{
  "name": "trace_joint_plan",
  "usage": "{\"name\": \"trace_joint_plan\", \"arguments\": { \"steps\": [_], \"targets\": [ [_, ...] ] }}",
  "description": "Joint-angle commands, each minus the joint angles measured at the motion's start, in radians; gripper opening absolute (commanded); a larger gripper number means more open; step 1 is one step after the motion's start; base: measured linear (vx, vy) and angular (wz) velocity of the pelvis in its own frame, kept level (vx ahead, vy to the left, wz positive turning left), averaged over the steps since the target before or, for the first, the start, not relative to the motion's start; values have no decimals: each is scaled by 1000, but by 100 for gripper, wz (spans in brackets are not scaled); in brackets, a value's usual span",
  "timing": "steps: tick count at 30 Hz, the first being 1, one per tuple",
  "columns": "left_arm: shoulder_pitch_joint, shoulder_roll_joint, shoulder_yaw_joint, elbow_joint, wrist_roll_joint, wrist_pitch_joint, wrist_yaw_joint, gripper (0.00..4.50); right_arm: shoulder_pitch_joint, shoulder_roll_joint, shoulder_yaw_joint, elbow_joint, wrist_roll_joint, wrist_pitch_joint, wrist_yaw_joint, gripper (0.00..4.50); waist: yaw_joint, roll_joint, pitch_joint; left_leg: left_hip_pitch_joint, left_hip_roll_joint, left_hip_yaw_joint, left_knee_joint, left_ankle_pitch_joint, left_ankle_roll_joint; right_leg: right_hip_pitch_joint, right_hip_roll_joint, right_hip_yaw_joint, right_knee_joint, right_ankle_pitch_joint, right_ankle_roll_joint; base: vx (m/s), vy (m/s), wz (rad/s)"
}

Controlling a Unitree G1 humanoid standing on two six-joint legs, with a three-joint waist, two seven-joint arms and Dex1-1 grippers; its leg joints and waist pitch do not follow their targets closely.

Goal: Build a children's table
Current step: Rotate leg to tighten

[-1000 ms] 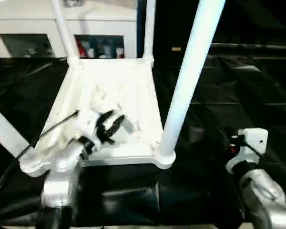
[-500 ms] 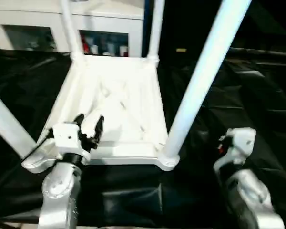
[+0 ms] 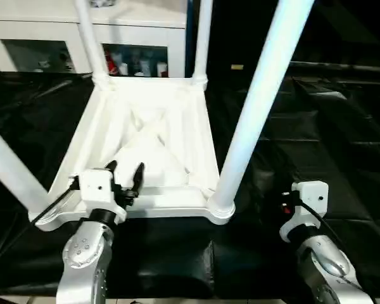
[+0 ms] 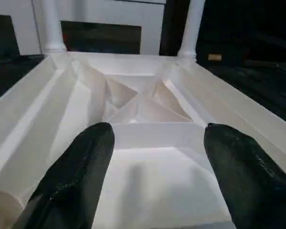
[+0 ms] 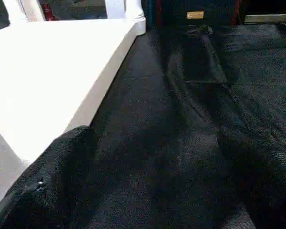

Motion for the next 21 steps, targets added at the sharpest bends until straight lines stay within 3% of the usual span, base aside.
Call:
{"name": "trace_joint_plan", "arguments": {
  "steps": [1,6,21],
  "targets": [
    [-4,7,-16,2,0,14,4,351,3,-3,-8,-21,6,20,-3,448,-2,9,-46,13,31,-20,-71,-349,-5,28,-25,31,-83,-241,-87,0,0,0],
    [3,14,-30,-7,-2,22,5,351,10,-1,-1,-28,11,27,-8,448,-1,8,-47,14,31,-19,-69,-341,-2,29,-25,31,-81,-217,-100,0,0,0],
    [-2,36,-55,-9,-9,28,3,351,5,-1,5,-29,8,32,-9,448,-2,9,-47,14,30,-20,-69,-355,-7,28,-25,31,-83,-250,-92,0,0,0]
  ]
}}
